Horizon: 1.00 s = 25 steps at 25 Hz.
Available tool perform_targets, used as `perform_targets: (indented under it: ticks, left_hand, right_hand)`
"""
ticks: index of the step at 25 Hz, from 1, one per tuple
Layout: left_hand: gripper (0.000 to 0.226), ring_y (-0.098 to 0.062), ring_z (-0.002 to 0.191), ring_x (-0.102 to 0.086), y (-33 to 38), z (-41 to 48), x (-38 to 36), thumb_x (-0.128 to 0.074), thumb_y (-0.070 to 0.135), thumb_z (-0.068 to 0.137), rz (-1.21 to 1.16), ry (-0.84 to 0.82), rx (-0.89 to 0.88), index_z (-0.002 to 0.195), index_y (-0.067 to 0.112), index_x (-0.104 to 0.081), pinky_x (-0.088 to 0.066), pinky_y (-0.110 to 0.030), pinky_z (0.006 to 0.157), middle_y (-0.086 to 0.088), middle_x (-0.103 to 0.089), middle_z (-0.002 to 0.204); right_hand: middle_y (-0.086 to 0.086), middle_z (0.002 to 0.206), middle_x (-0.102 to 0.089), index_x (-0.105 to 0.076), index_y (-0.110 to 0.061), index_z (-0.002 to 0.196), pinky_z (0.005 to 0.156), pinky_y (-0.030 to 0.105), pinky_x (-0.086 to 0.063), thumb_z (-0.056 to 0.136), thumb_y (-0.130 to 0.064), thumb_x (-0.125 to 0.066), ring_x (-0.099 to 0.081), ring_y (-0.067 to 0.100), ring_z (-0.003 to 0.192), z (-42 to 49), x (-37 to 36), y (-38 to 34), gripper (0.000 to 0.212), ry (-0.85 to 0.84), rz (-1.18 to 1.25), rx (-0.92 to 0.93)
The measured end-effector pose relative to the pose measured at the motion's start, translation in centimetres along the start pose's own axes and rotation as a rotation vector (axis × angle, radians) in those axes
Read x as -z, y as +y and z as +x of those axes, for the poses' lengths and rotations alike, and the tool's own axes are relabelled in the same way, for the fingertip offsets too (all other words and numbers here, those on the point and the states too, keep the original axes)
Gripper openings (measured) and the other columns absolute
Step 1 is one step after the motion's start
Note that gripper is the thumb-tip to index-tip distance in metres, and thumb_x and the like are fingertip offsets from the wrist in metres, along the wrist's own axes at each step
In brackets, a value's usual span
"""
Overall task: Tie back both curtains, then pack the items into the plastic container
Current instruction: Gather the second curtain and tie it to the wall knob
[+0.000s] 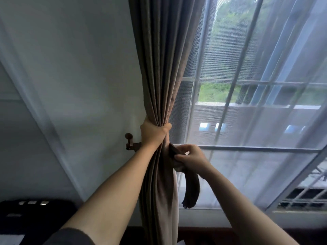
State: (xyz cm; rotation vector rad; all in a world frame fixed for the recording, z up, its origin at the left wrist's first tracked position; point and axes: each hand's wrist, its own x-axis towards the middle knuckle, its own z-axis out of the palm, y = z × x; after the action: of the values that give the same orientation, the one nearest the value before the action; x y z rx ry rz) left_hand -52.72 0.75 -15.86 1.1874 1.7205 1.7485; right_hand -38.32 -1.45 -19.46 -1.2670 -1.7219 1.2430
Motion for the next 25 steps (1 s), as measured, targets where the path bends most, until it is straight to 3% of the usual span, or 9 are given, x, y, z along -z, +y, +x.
perform_targets:
  ticks: [4, 7, 9, 12, 14, 17, 21, 23, 25]
  left_hand:
    - [0.045, -0.013, 0.082, -0.065, 0.6, -0.5, -1.6, -0.076, 0.018, 0.062, -0.021, -0.002, 0.047, 0.106, 0.012, -0.064, -0.050, -0.014, 0.068, 0.003, -0.068, 0.089]
    - [0.043, -0.019, 0.088, -0.068, 1.1, -0.6, -1.9, -0.074, 0.026, 0.066, 0.055, -0.077, 0.111, 0.105, 0.013, -0.064, -0.052, -0.023, 0.074, -0.002, -0.071, 0.096]
    - [0.040, -0.024, 0.096, -0.065, 2.1, -0.9, -1.7, -0.067, 0.032, 0.075, 0.232, -0.151, 0.125, 0.109, 0.013, -0.062, -0.047, -0.024, 0.073, -0.004, -0.067, 0.102]
    - [0.063, -0.033, 0.117, -0.052, 3.9, -1.1, -1.4, -0.053, 0.049, 0.084, 0.674, -0.271, 0.094, 0.131, 0.008, -0.044, -0.044, -0.035, 0.092, -0.013, -0.048, 0.130]
    - [0.061, -0.032, 0.113, -0.057, 4.7, -0.6, -1.1, -0.049, 0.053, 0.085, 0.788, -0.352, 0.080, 0.128, 0.011, -0.048, -0.050, -0.034, 0.092, -0.011, -0.055, 0.128]
    - [0.051, -0.028, 0.091, -0.068, 4.7, -0.2, -0.6, -0.052, 0.053, 0.080, 0.678, -0.449, 0.140, 0.114, 0.017, -0.061, -0.059, -0.036, 0.078, -0.006, -0.068, 0.110]
    - [0.043, -0.026, 0.084, -0.070, 4.3, -0.1, -0.2, -0.056, 0.048, 0.079, 0.616, -0.464, 0.145, 0.104, 0.014, -0.067, -0.061, -0.038, 0.071, -0.004, -0.070, 0.097]
    - [0.046, -0.023, 0.078, -0.071, 4.2, 0.1, -0.2, -0.054, 0.052, 0.074, 0.611, -0.476, 0.145, 0.097, 0.015, -0.070, -0.061, -0.037, 0.067, -0.003, -0.073, 0.094]
    - [0.046, -0.021, 0.075, -0.071, 4.2, 0.0, -0.4, -0.055, 0.053, 0.072, 0.601, -0.470, 0.145, 0.096, 0.016, -0.071, -0.061, -0.035, 0.067, -0.002, -0.073, 0.093]
  right_hand:
    - [-0.009, 0.066, -0.067, -0.069, -0.031, 0.072, 0.068, 0.035, -0.056, 0.067, 0.004, -0.062, -0.061, 0.009, 0.064, -2.6, -5.0, 0.2, 0.036, 0.217, 0.217, -0.015]
    - [-0.010, 0.062, -0.060, -0.069, -0.020, 0.091, 0.057, 0.023, -0.047, 0.067, -0.004, -0.061, -0.054, 0.002, 0.056, -3.3, -8.9, 0.8, 0.031, 0.329, 0.300, -0.006]
    - [-0.009, 0.075, -0.065, -0.067, -0.020, 0.107, 0.069, 0.027, -0.054, 0.067, -0.011, -0.060, -0.063, 0.004, 0.069, -3.2, -10.8, 0.8, 0.042, 0.378, 0.286, -0.016]
    - [-0.001, 0.106, -0.058, -0.063, -0.019, 0.121, 0.087, 0.041, -0.053, 0.069, -0.017, -0.060, -0.063, 0.018, 0.093, -2.7, -12.2, 0.5, 0.052, 0.443, 0.257, -0.020]
    - [0.001, 0.123, -0.041, -0.057, -0.018, 0.128, 0.095, 0.039, -0.050, 0.073, -0.013, -0.062, -0.060, 0.023, 0.104, -2.6, -12.5, 0.5, 0.056, 0.453, 0.277, -0.064]
    - [0.007, 0.148, -0.028, -0.059, -0.011, 0.126, 0.098, 0.037, -0.048, 0.075, -0.015, -0.063, -0.049, 0.023, 0.125, -2.4, -12.8, 0.9, 0.051, 0.486, 0.267, -0.005]
    - [0.000, 0.144, -0.040, -0.062, -0.010, 0.121, 0.101, 0.030, -0.046, 0.092, -0.015, -0.048, -0.053, 0.018, 0.121, -1.2, -12.8, 2.1, 0.033, 0.534, 0.429, 0.035]
    - [-0.001, 0.133, -0.047, -0.063, -0.014, 0.113, 0.076, 0.030, -0.057, 0.095, -0.015, -0.048, -0.066, 0.017, 0.086, -0.8, -12.1, 2.7, 0.024, 0.542, 0.534, 0.011]
    - [0.005, 0.121, -0.055, -0.056, -0.022, 0.109, 0.073, 0.025, -0.054, 0.089, -0.016, -0.060, -0.064, 0.017, 0.084, -0.6, -11.6, 2.9, 0.022, 0.574, 0.497, 0.019]
